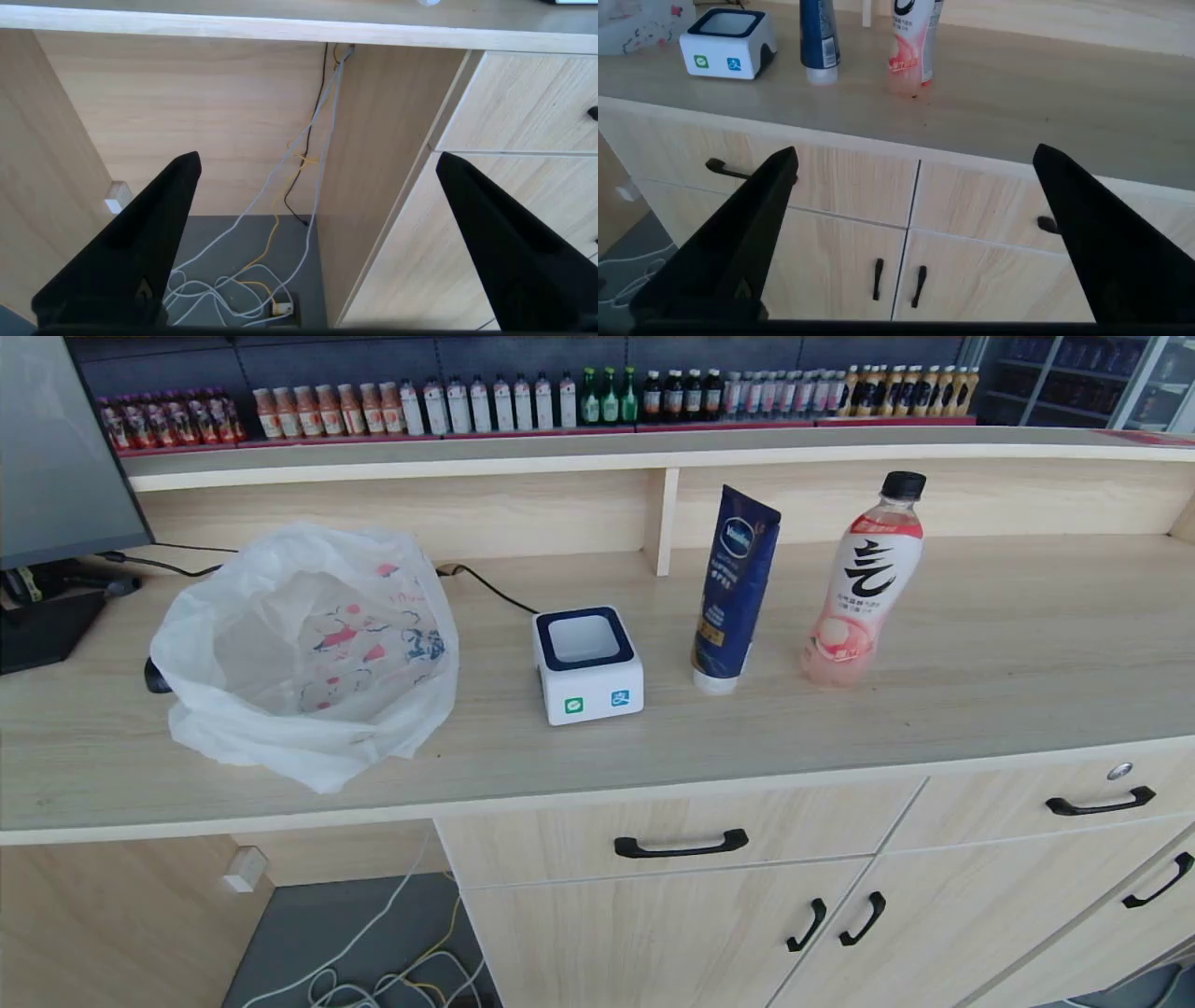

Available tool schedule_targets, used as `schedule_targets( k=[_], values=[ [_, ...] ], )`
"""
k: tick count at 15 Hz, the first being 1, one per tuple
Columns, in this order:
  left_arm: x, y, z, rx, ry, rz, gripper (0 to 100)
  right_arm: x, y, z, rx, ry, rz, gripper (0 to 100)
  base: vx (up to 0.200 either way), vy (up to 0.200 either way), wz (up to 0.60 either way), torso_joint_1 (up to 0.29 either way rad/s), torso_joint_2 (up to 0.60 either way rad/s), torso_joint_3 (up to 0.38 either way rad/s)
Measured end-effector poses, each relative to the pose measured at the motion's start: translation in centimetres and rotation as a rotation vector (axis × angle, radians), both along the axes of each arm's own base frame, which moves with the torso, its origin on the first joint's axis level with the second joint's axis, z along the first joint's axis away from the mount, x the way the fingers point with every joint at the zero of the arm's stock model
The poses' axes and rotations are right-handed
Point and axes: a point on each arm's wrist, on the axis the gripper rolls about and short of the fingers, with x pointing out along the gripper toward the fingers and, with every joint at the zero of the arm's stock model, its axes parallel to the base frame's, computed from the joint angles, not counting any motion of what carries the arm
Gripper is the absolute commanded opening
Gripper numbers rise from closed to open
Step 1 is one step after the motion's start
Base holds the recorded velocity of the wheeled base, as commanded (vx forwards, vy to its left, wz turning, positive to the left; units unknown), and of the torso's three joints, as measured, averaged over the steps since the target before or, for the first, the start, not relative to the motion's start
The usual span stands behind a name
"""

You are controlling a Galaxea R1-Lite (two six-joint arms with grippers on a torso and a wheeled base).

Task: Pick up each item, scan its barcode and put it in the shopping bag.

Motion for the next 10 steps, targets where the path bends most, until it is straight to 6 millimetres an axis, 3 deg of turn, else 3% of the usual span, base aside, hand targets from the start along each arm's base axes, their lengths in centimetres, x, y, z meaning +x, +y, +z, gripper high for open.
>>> schedule_targets(
  k=[7, 10],
  values=[
    [0.0, 0.0, 0.0, 0.0, 0.0, -0.001, 100, 8.6, 1.1, 4.5, -0.047, -0.139, 0.067, 100, 0.0, 0.0, 0.0, 0.0, 0.0, 0.0],
    [0.0, 0.0, 0.0, 0.0, 0.0, 0.0, 100, 11.7, 2.0, 4.2, -0.054, -0.108, 0.093, 100, 0.0, 0.0, 0.0, 0.0, 0.0, 0.0]
  ],
)
